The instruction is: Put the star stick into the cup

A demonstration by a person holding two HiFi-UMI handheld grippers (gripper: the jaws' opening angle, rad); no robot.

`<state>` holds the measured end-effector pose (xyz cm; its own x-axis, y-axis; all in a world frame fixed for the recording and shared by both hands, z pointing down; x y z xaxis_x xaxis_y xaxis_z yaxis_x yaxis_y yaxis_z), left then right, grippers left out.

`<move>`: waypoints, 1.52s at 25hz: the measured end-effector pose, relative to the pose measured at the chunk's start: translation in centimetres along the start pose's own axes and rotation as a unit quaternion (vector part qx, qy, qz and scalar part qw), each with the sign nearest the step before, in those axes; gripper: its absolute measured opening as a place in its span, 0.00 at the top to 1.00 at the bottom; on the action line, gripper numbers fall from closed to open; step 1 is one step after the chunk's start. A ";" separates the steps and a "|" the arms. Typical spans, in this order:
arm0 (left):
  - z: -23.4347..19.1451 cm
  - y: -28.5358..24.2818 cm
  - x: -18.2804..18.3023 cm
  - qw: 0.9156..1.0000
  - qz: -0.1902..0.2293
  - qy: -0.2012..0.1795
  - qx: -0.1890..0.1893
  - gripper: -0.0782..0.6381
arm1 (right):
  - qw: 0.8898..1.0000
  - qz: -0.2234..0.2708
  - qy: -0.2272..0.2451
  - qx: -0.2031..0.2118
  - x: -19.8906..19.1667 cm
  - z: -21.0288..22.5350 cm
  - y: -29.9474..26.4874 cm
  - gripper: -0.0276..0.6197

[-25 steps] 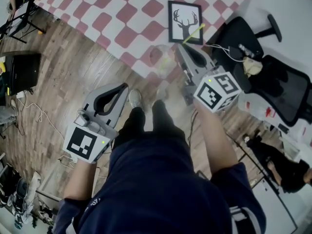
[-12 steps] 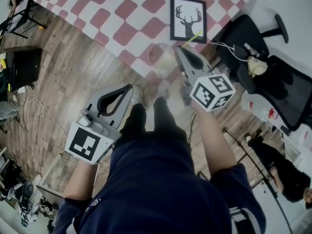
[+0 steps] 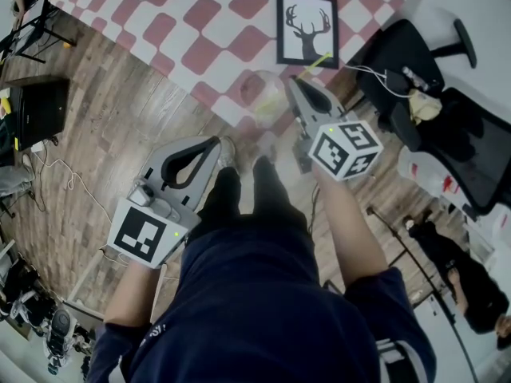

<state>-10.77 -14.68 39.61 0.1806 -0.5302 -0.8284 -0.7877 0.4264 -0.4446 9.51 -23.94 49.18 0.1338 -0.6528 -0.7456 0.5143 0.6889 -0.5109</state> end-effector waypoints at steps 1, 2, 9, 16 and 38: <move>0.0 -0.1 0.0 1.000 0.000 0.000 0.000 0.85 | 1.000 -0.001 -0.002 -0.001 0.0 0.1 -0.1 0.92; 0.0 -0.2 0.1 1.000 -0.001 0.000 0.000 0.85 | 1.000 -0.003 -0.004 -0.002 0.0 0.3 -0.3 0.92; -0.2 -0.5 0.6 1.000 0.000 -0.001 0.002 0.85 | 1.000 -0.021 -0.022 0.005 -0.2 0.7 -1.3 0.92; -0.2 -0.5 1.4 1.000 0.004 -0.007 0.002 0.85 | 0.998 -0.030 -0.052 0.001 -0.2 1.6 -0.7 0.78; 2.1 2.2 6.2 0.996 0.066 -0.063 0.002 0.85 | 0.995 0.033 0.053 0.076 5.9 -5.2 7.8 0.88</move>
<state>-10.21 -15.47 32.80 0.1477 -0.3733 -0.9159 -0.8069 0.4900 -0.3298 9.87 -20.77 38.55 0.0854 -0.5649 -0.8207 0.6300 0.6688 -0.3948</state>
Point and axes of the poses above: the fingertips, and each gripper's own axes: y backward along the fingers, z to its right, x out of its top, the point moved 6 cm from there along y, backward along the fingers, and after that the axes turned 8 degrees about -x, right-handed, at the moved point
